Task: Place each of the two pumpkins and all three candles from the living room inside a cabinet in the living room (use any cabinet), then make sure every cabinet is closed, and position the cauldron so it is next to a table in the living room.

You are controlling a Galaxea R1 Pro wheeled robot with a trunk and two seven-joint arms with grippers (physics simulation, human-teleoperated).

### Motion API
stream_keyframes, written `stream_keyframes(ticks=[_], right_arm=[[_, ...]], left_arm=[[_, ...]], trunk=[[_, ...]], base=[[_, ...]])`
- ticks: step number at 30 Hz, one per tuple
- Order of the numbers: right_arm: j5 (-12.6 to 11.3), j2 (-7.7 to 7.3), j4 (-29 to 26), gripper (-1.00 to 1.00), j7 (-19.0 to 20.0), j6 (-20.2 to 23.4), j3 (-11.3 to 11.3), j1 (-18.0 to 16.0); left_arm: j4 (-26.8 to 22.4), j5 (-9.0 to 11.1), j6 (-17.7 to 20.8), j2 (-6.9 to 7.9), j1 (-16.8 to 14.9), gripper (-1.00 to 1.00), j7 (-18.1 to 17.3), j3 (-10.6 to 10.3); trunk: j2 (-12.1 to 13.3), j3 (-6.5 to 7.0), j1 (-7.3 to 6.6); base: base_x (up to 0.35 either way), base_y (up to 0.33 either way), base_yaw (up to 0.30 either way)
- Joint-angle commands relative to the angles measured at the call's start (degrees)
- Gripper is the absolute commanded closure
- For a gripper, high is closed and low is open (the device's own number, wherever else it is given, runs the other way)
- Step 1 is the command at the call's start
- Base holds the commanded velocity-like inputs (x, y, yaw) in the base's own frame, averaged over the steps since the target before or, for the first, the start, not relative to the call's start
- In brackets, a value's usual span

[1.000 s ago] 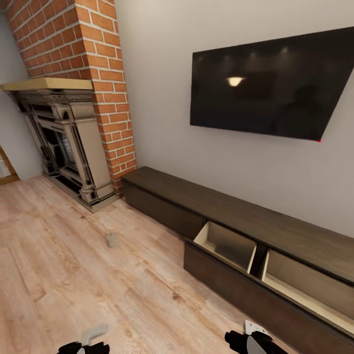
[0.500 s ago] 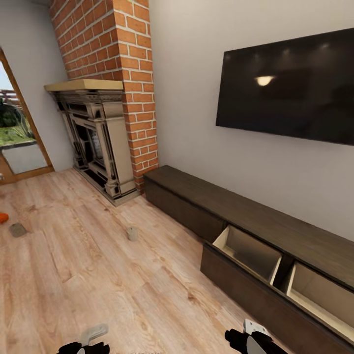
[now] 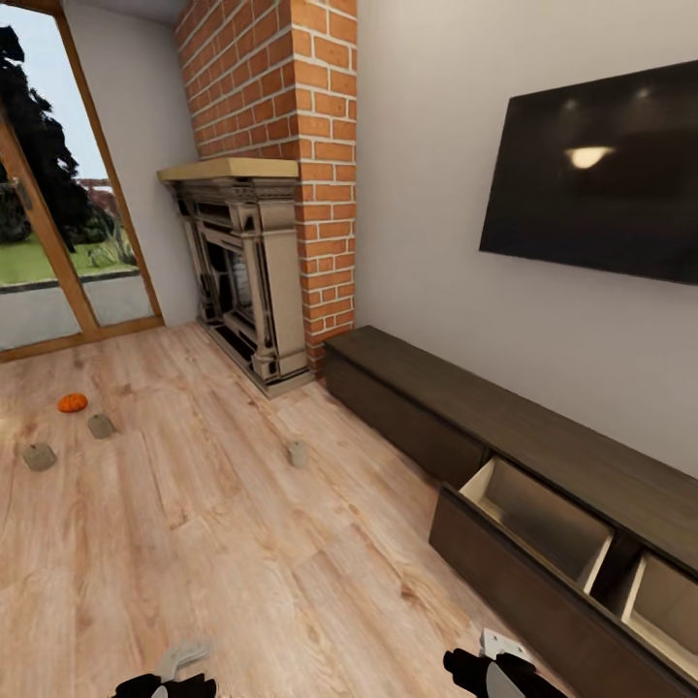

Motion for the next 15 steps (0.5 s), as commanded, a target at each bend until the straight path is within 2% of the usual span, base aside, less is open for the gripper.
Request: stream_keyframes(ticks=[1, 8, 15], right_arm=[[-0.52, -0.06, -0.2, -1.0, -0.4, 0.31, 0.48, 0.0], [-0.52, 0.02, -0.23, -1.0, -0.34, 0.32, 0.53, 0.01], [-0.52, 0.03, -0.28, -1.0, -0.15, 0.31, 0.49, 0.02]], left_arm=[[-0.1, 0.6, 0.09, 0.08, -0.05, -1.0, 0.54, -0.45], [-0.1, 0.6, 0.07, 0.08, -0.02, -1.0, 0.54, -0.46], [-0.1, 0.53, 0.03, 0.22, -0.04, -1.0, 0.54, -0.46]], trunk=[[-0.02, -0.05, -0.01], [-0.02, -0.05, -0.01], [-0.02, -0.05, -0.01]], base=[[0.0, 0.0, 0.292], [0.055, 0.0, 0.292], [0.274, 0.003, 0.292]])
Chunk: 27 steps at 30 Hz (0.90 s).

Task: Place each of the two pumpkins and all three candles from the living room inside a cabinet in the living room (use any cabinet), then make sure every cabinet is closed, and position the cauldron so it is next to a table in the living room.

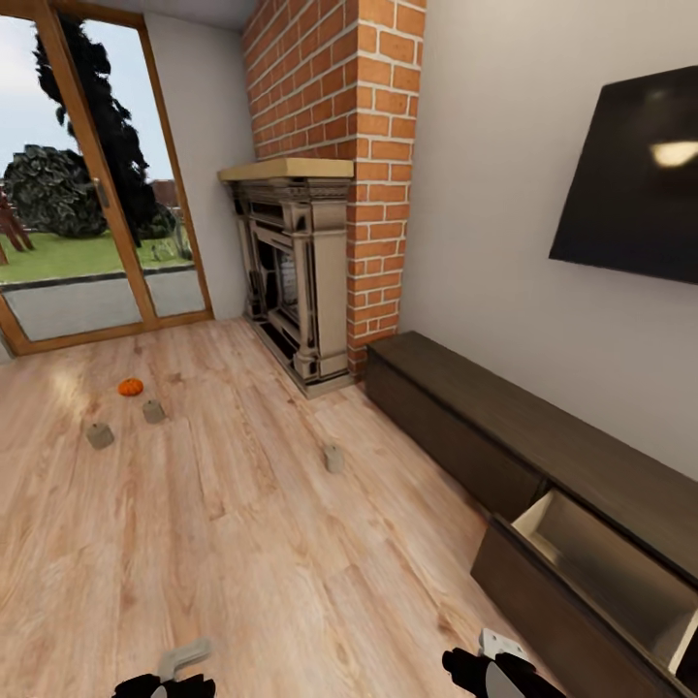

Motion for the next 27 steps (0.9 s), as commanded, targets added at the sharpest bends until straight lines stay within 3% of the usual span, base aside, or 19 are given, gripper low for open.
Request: stream_keyframes(ticks=[1, 13, 27], right_arm=[[-0.52, -0.06, -0.2, -1.0, -0.37, 0.31, 0.48, 0.02], [-0.52, -0.06, -0.21, -1.0, -0.08, 0.29, 0.46, 0.02], [-0.52, -0.06, -0.21, -1.0, 0.01, -0.37, 0.5, 0.01]], left_arm=[[-0.1, 0.61, 0.13, 0.09, -0.05, -1.0, 0.54, -0.45], [-0.1, 0.59, 0.1, 0.18, -0.03, -1.0, 0.54, -0.45], [-0.1, 0.58, 0.1, 0.15, -0.04, -1.0, 0.54, -0.45]], trunk=[[-0.02, -0.06, 0.03], [-0.02, -0.06, 0.03], [-0.02, -0.06, 0.03]], base=[[0.324, 0.058, 0.289], [0.324, 0.134, 0.076], [0.326, 0.009, 0.072]])
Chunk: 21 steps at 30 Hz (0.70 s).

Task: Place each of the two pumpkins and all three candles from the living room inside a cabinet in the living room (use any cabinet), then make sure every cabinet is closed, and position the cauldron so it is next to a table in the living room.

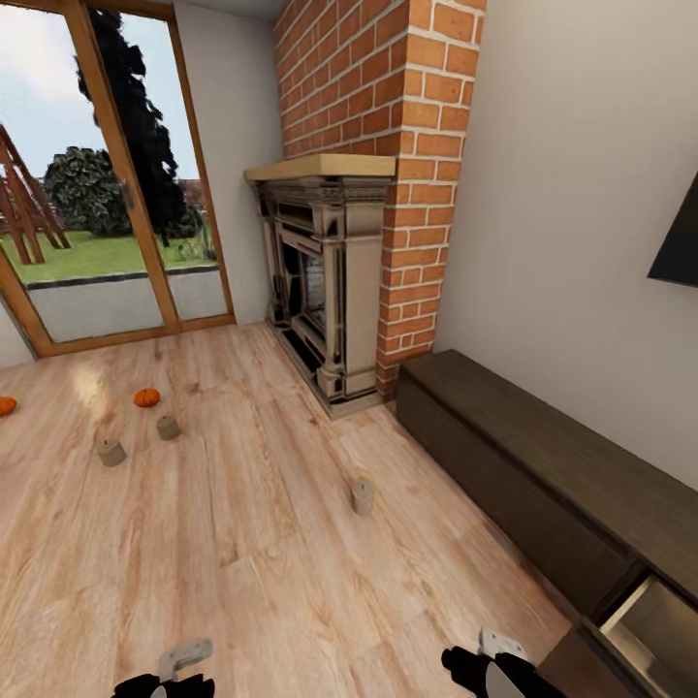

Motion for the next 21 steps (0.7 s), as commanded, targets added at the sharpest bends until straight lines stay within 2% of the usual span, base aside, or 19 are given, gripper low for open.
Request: stream_keyframes(ticks=[1, 11, 21], right_arm=[[-0.51, -0.05, -0.18, -1.0, -0.41, 0.13, 0.5, 0.0], [-0.52, -0.05, -0.17, -1.0, -0.42, -0.62, 2.13, 0.0], [-0.59, -0.05, -0.18, -1.0, -0.42, -0.61, 2.31, 0.0]], left_arm=[[-0.12, 0.6, 0.11, 0.07, -0.03, -1.0, 0.54, -0.43], [-0.11, 0.6, 0.11, 0.02, -0.02, -1.0, 0.54, -0.52], [-0.12, 0.6, 0.11, 0.14, -0.03, -1.0, 0.54, -0.52]], trunk=[[-0.02, -0.06, 0.03], [-0.02, -0.06, 0.03], [-0.02, -0.06, 0.03]], base=[[0.331, 0.0, 0.016], [0.331, 0.0, 0.003], [0.329, 0.0, 0.0]])
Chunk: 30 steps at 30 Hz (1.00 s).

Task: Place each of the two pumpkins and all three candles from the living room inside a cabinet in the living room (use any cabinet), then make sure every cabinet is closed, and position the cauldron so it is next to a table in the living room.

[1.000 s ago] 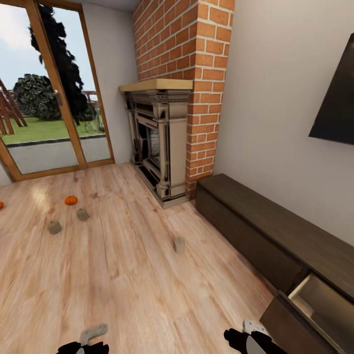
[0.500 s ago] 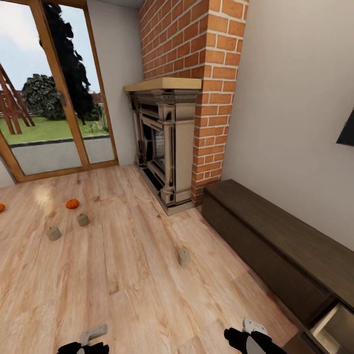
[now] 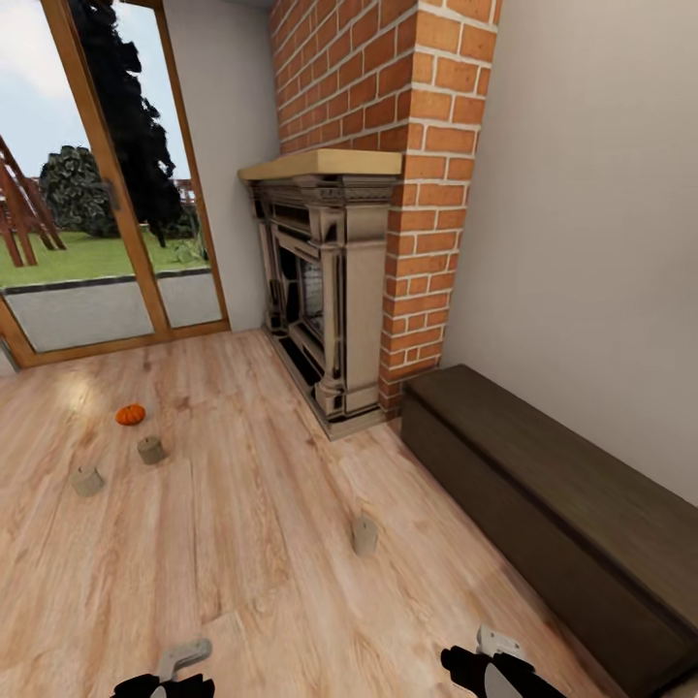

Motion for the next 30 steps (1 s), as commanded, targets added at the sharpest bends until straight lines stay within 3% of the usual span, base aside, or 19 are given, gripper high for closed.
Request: stream_keyframes(ticks=[1, 30], right_arm=[[-0.49, -0.05, -0.18, -1.0, -0.4, 0.3, 0.49, 0.0], [-0.49, -0.02, -0.18, -1.0, -0.39, 0.22, 0.54, 0.0]], left_arm=[[-0.13, 0.6, 0.11, 0.11, -0.03, -1.0, 0.54, -0.43], [-0.13, 0.6, 0.11, 0.09, -0.04, -1.0, 0.54, -0.43]], trunk=[[-0.02, -0.06, 0.03], [-0.02, -0.06, 0.03]], base=[[0.313, 0.005, 0.0], [0.28, 0.139, 0.0]])
